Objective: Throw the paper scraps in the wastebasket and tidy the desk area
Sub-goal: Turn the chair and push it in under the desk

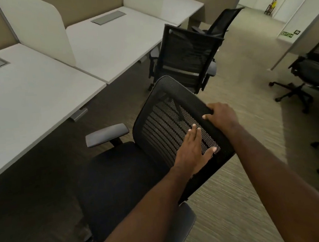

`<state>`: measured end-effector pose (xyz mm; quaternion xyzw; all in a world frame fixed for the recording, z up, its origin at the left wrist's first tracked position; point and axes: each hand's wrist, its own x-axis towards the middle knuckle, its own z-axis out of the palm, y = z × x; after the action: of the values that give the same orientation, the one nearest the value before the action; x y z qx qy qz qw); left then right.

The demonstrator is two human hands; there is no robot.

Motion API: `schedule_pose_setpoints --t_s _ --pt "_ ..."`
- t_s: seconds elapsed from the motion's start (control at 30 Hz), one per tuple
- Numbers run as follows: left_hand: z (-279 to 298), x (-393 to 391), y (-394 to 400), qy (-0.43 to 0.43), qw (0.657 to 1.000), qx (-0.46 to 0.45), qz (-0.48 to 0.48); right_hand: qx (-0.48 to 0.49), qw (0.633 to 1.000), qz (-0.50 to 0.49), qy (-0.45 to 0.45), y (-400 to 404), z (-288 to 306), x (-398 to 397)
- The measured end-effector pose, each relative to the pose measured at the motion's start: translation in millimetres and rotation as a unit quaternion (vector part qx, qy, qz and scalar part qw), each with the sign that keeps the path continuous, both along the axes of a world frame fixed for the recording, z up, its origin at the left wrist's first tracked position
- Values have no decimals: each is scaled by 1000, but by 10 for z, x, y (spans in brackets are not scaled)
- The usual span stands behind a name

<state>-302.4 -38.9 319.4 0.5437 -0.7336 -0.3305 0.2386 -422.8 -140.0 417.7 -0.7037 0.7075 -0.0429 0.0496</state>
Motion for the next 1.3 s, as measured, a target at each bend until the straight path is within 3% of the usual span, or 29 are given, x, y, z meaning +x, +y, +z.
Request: schedule_pose_setpoints --t_s 0.4,0.73,0.9,1.03,1.3 --pt "-1 -15 96 92 993 11 80 8 999 -2 -43 267 16 -273" --pt "197 -183 120 130 987 20 95 18 979 -14 -204 550 -33 -520" --pt "197 -222 199 140 985 15 100 19 958 -25 -285 688 -83 -568" --pt "166 -234 268 127 987 19 95 28 922 -47 -385 791 -150 -577" --pt "132 -213 466 115 986 11 121 71 886 -49 -456 925 -181 -448"
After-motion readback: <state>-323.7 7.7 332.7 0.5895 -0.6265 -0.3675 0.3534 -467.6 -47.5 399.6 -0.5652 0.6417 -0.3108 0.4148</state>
